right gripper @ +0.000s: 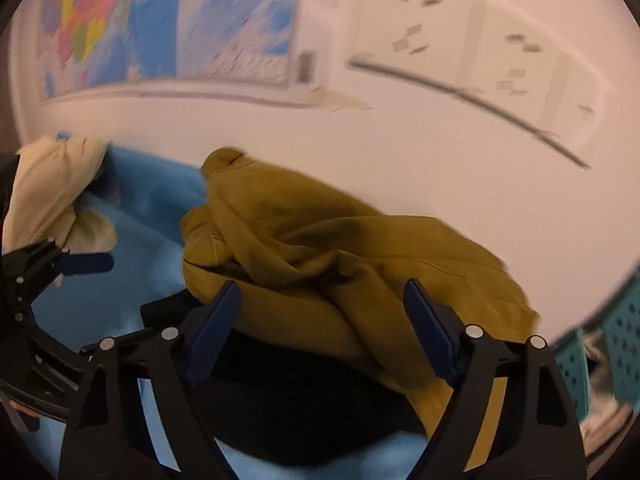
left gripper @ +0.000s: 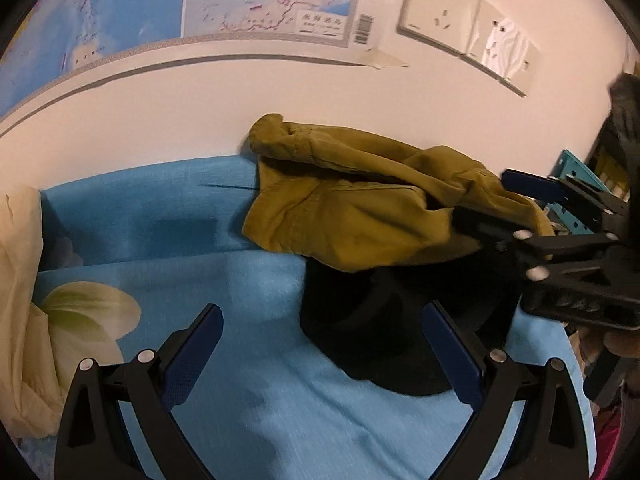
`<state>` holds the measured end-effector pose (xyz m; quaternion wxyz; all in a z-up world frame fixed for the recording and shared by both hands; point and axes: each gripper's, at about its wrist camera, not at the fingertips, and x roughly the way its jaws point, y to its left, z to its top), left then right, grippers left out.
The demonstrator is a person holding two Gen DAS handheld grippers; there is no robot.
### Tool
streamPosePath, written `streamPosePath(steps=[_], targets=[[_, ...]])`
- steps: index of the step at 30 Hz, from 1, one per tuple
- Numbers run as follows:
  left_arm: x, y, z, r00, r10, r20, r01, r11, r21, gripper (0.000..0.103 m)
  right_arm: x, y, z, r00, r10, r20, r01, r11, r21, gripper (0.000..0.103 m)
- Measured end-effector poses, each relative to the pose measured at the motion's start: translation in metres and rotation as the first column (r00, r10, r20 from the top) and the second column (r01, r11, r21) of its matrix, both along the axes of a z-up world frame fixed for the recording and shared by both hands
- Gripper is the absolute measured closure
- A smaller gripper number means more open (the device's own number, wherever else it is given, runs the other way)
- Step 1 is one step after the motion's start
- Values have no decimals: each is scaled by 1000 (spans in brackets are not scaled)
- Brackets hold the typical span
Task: Fold large clothes
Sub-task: 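Grasp the olive-brown jacket with both grippers and lift it off the black garment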
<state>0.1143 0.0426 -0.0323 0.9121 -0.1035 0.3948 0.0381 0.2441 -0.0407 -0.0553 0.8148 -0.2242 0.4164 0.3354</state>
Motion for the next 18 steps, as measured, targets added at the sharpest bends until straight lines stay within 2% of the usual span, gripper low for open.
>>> streamPosePath(steps=[2,3,4,5,6,10,11,12,13,14,15,16,18], targets=[[4,4,-3,1000,9,-2,-9,1000,0,7,5,11,-9,999,44,-3,-44,999,-30,38],[7,6,-4,1000,14,-5,-14,1000,2,7,8,14,-11,998,56,1,-55,997,-47,57],[9,7,-5,1000,16,-8,-16,1000,3,7,9,14,-9,998,70,4,-69,996,-48,81],[9,9,-5,1000,19,-7,-19,1000,2,7,11,9,-1,997,79,13,-78,997,-26,91],[10,11,-5,1000,20,-4,-20,1000,1,7,15,4,8,997,67,26,-67,998,-10,93],[16,16,-5,1000,9,7,-9,1000,-3,7,33,-42,55,998,-51,42,46,993,111,94],[18,16,-4,1000,8,10,-8,1000,-2,7,35,-47,61,998,-52,38,47,992,114,93],[21,17,-4,1000,3,11,-3,1000,-1,7,36,-48,63,999,-37,18,35,994,101,84],[24,17,-4,1000,0,13,0,1000,0,7,36,-47,63,1000,-21,3,21,996,86,68],[27,18,-3,1000,-4,14,4,1000,-2,7,35,-46,63,1000,-4,14,3,998,67,61],[31,19,-4,1000,-3,16,3,1000,0,7,33,-41,61,1000,16,22,-17,999,48,49],[32,20,-4,1000,-1,18,1,1000,1,7,29,-33,57,999,37,18,-38,999,34,41],[36,23,-5,1000,-5,16,5,1000,-6,7,24,-14,49,994,107,5,-107,994,6,40]])
